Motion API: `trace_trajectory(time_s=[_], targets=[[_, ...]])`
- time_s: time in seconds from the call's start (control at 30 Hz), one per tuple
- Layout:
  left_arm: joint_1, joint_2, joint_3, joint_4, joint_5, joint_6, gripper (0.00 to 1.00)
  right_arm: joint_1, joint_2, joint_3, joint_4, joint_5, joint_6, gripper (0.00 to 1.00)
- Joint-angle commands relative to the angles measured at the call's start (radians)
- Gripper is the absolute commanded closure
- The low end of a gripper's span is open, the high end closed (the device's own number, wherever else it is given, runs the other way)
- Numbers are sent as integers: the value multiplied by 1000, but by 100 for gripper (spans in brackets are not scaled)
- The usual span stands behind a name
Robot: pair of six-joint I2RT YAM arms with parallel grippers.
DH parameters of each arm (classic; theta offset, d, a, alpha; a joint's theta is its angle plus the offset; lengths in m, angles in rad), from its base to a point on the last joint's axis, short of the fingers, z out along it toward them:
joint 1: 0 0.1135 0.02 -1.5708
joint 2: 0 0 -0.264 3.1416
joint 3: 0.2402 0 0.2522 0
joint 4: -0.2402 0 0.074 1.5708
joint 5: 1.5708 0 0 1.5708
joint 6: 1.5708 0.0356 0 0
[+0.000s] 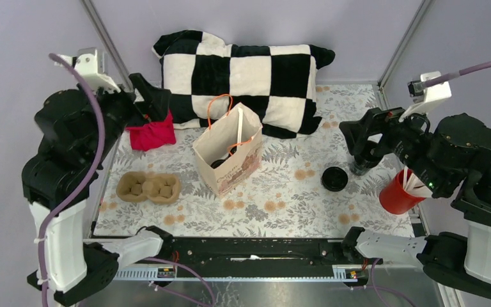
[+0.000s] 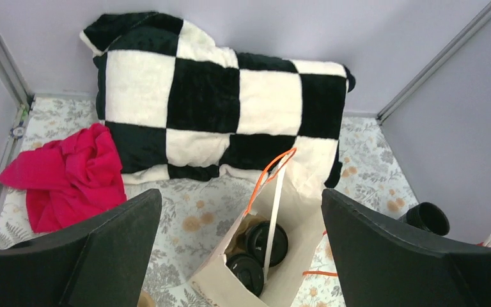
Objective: Pack the takeout coffee
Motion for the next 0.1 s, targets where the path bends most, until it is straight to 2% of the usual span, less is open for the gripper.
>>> trace_trajectory(time_s=[0.0, 0.07], targets=[[5, -86, -82, 193, 11, 27, 1, 4, -25, -64, 101, 21, -70, 0], [5, -96, -99, 233, 20, 29, 1, 5, -11, -32, 85, 77, -59, 0]])
